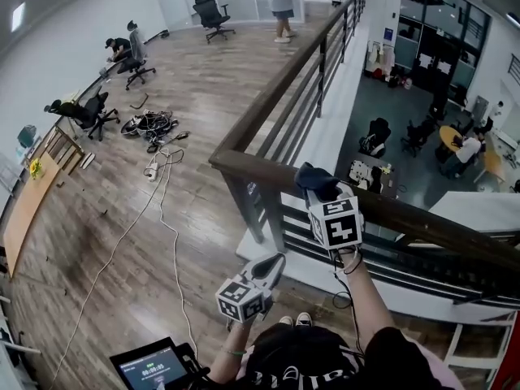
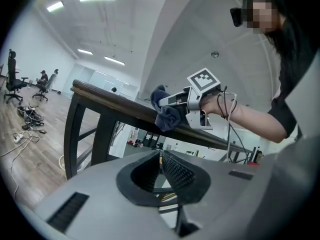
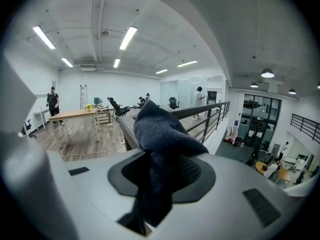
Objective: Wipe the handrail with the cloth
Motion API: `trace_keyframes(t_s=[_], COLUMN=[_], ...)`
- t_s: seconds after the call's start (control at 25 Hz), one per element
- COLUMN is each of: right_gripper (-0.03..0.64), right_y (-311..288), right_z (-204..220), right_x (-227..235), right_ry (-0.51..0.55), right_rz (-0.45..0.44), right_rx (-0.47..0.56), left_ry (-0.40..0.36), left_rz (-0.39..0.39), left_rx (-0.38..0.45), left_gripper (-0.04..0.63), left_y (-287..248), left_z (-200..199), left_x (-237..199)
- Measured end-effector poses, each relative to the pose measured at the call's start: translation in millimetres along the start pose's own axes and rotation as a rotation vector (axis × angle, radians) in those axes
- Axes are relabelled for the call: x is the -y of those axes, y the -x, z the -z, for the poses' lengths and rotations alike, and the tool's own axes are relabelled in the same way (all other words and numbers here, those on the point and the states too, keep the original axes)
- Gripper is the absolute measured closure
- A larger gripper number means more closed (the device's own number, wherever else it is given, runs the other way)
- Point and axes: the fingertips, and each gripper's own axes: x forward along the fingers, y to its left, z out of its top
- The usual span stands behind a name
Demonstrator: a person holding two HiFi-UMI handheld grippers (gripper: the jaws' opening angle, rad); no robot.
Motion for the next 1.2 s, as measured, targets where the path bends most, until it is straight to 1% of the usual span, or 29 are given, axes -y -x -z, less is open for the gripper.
trace_keyframes(t_s=[0.12, 0.24, 0.36, 0.48, 0.6, 0.8, 1.0, 1.2], right_gripper=[0.512, 0.512, 0.512, 0.512, 0.512, 0.512, 0.512, 0.512], right_y=[2, 7, 14, 25, 41, 70, 111, 156], right_z=[12, 21, 29, 38, 48, 62, 88, 117], right_x=[11, 17, 27, 41, 54, 84, 121, 169], right_ry=[-0.015, -0.04, -0.043, -0.079, -0.103, -0.152, -0.205, -0.27], right_rz=[0.025, 0.048, 0.09, 0.136, 0.176, 0.234, 0.274, 0.289], right_rx=[-0.017, -0.018, -0.024, -0.027, -0.031, -0.019, -0.006, 0.006], left_ry=[-0.004, 0.005, 0.004, 0.009, 0.016, -0.01, -0.021, -0.044], left_rz=[0.023, 0.067, 0.113, 0.145, 0.193, 0.244, 0.295, 0.301], left_rx=[-0.009, -0.047, -0.067, -0.067, -0.09, -0.109, -0.152, -0.148], left_gripper=[0.593, 0.594, 0.594, 0.594, 0.594, 0.593, 0.594, 0.594], left_y=[-7, -11, -14, -20, -23, -34, -46, -73], left_z=[5, 10, 17, 24, 26, 35, 41, 49], left_x=[0, 8, 12, 13, 26, 39, 76, 112])
